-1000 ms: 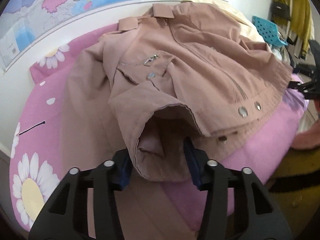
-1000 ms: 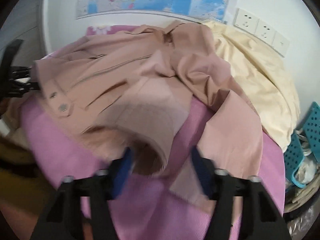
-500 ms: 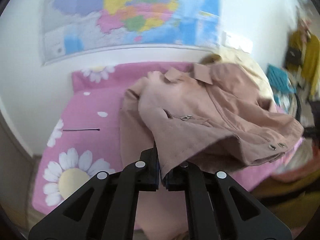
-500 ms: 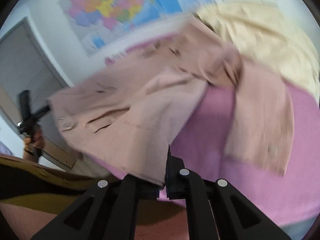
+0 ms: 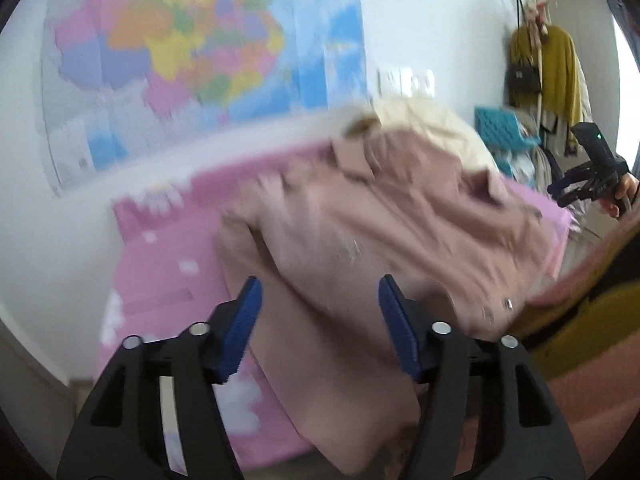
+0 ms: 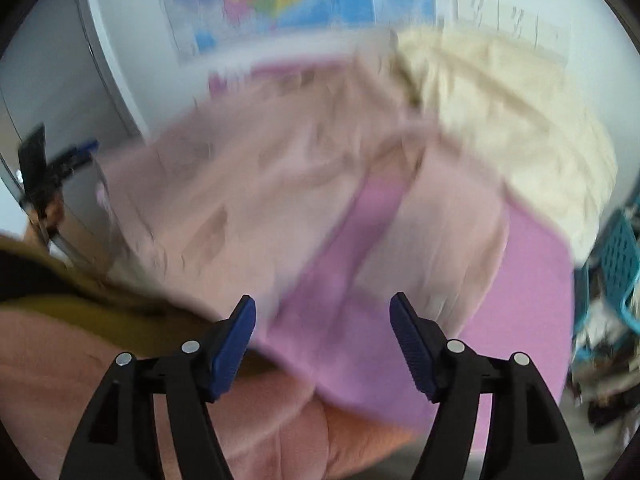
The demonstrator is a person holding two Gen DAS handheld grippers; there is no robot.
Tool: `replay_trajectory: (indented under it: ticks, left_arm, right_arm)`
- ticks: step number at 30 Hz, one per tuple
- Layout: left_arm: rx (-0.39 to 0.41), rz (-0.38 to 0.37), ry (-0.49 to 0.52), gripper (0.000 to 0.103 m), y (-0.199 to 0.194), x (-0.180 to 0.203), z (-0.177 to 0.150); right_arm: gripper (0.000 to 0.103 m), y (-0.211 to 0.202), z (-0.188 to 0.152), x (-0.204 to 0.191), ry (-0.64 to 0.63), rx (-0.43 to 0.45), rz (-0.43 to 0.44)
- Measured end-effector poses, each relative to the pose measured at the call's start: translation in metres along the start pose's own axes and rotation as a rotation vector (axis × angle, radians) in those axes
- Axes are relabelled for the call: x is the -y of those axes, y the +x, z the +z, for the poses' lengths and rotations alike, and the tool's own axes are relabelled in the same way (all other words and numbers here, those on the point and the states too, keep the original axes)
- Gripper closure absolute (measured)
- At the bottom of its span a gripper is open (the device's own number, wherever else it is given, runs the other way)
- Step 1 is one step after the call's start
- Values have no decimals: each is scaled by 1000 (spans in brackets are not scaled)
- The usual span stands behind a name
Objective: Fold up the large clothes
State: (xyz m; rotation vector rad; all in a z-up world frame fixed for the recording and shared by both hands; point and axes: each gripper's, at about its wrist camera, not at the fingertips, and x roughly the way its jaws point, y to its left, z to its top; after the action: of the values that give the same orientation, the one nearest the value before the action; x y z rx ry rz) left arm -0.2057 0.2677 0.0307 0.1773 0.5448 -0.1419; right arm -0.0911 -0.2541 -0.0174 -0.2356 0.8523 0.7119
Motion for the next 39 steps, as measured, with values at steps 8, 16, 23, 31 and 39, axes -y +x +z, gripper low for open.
replay_trajectory:
  ticks: [8, 16, 23, 31, 39]
  left_arm:
    - [-32, -30, 128, 36, 89, 23, 66]
    - [-125, -41, 101, 35, 192, 30, 102]
    - [-170, -25, 10, 40, 258, 16, 119]
    - [-341, -49, -23, 45, 325, 16, 103]
    - [-313, -151, 48, 40, 299, 48, 115]
  right_arm:
    - [31, 104, 116, -14, -163, 109, -365]
    - [101, 182, 181, 25, -122, -68, -258]
    - [102, 109, 228, 91, 65, 84, -296]
    - [93, 173, 200, 126, 183, -42, -298]
    - [33, 67, 128, 146, 305, 139, -219]
